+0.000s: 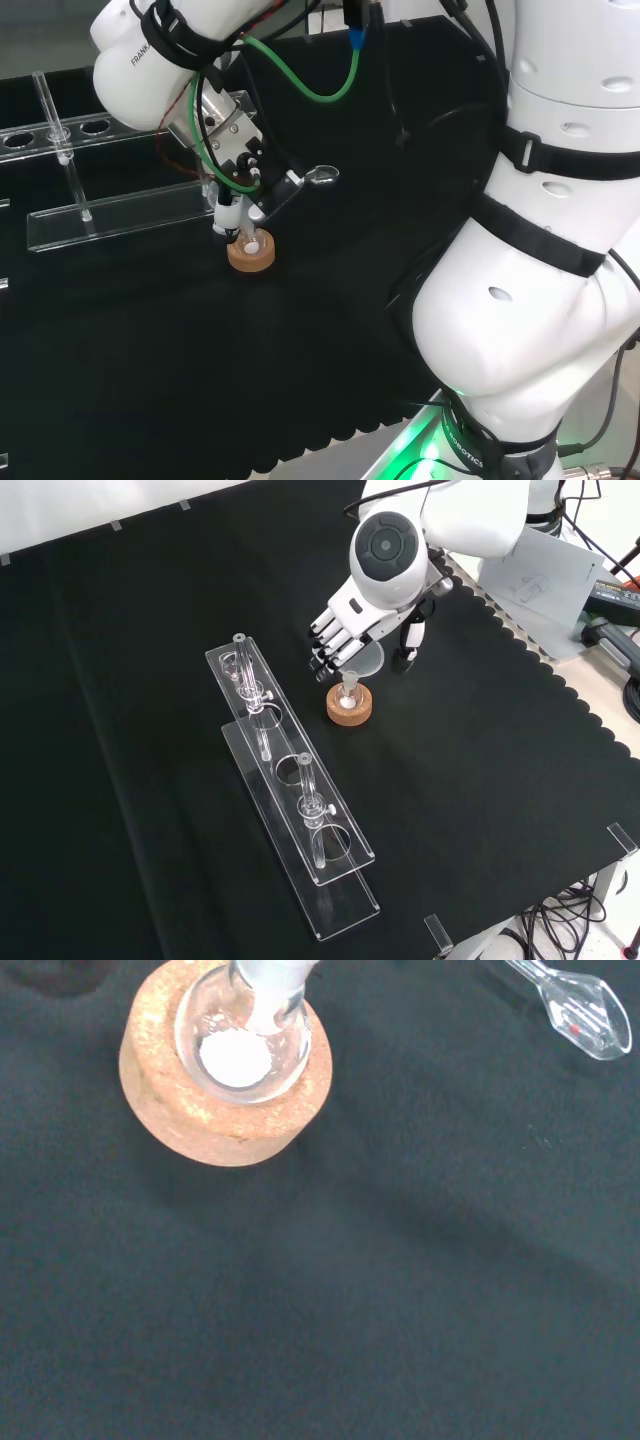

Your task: Remove the funnel from the round-bottom flask.

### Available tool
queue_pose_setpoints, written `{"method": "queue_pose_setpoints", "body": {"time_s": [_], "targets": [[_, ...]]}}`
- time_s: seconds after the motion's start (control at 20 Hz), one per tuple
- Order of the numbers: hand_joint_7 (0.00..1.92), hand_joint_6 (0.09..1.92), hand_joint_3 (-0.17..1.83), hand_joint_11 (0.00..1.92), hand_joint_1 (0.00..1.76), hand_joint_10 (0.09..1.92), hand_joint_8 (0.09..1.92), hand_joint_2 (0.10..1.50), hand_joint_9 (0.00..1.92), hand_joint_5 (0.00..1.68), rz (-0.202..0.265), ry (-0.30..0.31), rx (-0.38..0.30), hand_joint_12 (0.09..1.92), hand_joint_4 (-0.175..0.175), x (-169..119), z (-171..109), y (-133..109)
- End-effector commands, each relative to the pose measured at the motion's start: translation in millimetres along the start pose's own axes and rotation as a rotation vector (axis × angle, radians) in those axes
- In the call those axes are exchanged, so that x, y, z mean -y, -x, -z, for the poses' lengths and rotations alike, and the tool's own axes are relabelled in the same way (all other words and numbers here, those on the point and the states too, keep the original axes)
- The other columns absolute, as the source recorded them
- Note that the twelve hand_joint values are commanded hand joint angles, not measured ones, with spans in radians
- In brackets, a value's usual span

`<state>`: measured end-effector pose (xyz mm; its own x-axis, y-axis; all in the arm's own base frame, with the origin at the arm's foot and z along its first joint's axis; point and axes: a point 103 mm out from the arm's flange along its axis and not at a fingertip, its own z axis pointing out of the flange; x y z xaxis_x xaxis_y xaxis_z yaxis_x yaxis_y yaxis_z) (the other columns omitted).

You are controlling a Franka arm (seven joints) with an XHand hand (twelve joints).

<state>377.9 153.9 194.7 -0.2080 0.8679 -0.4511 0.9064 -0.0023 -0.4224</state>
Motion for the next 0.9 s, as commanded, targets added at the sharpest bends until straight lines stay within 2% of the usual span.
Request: {"method": "queue_pose_setpoints", "body": {"time_s": [0.05, 0.45, 0.9], "targets": [[0.14, 0.09, 0.37, 0.22, 0.71, 0.66, 0.66, 0.76, 0.48, 0.28, -0.009, 0.002, 0.03, 1.45, -0.007, -0.5, -1.4, 0.1], [0.36, 0.09, 0.47, 0.31, 0.74, 0.58, 0.69, 0.78, 0.77, 0.41, -0.035, 0.035, 0.068, 1.38, -0.02, 1.1, 1.9, 2.0], [0.47, 0.09, 0.5, 0.35, 0.76, 0.56, 0.69, 0.8, 0.92, 0.46, -0.04, 0.057, 0.038, 1.36, -0.029, 10.8, 17.3, 19.7]]}}
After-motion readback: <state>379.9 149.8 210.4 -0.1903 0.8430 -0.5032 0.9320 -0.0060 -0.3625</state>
